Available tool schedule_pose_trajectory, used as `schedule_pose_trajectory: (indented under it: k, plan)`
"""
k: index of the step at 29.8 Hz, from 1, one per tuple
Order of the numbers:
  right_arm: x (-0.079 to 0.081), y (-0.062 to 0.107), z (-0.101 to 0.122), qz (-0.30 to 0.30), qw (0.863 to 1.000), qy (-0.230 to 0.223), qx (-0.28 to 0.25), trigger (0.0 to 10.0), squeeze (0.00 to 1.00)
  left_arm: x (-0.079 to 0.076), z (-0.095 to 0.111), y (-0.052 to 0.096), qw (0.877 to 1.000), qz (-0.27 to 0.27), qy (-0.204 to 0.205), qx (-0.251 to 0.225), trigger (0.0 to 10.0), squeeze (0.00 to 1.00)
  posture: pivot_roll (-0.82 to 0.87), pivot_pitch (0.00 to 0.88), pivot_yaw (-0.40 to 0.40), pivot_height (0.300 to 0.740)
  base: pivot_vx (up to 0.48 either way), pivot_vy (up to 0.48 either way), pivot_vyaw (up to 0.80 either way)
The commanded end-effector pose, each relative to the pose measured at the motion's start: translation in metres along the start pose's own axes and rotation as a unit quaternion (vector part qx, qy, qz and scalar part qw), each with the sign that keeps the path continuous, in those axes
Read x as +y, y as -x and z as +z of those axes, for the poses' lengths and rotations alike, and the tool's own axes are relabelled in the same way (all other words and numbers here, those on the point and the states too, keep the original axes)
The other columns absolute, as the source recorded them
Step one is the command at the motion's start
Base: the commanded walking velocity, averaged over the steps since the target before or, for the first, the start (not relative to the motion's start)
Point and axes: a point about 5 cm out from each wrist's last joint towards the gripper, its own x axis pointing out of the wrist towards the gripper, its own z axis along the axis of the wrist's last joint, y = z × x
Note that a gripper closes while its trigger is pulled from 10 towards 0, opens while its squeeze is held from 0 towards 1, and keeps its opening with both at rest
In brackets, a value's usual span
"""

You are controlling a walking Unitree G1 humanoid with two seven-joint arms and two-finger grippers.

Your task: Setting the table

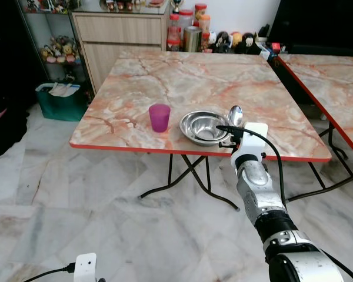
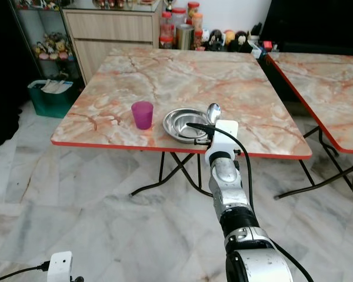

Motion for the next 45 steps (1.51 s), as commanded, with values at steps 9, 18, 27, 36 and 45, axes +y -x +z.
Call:
schedule_pose_trajectory:
  k: [9,18,27,36,45]
  plan:
    - [-0.0025,-0.0018,0.0051,-0.005,1.000,0.000,-0.006,10.0,0.00,0.0009,-0.0020,0.0002,1.000,0.001,-0.002,0.005,10.0,0.00,0.09,0.000,-0.022,0.728,0.263,0.000,0.00]
    - [-0.0042,-0.0020,0.0052,-0.009,1.000,-0.001,-0.006,10.0,0.00,0.0013,-0.0020,0.0002,1.000,0.001,-0.002,0.006,10.0,0.00,0.09,0.000,-0.021,0.728,0.346,0.000,0.00]
    - [-0.0044,-0.0019,0.0055,-0.009,1.000,0.000,-0.008,10.0,0.00,0.0015,-0.0021,0.0003,1.000,0.000,-0.001,0.006,10.0,0.00,0.09,0.000,-0.021,0.728,0.360,0.000,0.00]
    - [-0.0086,-0.0024,0.0058,-0.015,1.000,0.001,-0.007,10.0,0.00,0.0014,-0.0019,0.0002,1.000,-0.001,0.000,0.006,10.0,0.00,0.09,0.000,-0.021,0.728,0.361,0.000,0.00]
    - [-0.0094,-0.0026,0.0060,-0.019,1.000,0.001,-0.007,10.0,0.00,0.0016,-0.0018,0.0002,1.000,-0.001,0.000,0.006,10.0,0.00,0.09,0.000,-0.020,0.728,0.363,0.000,0.00]
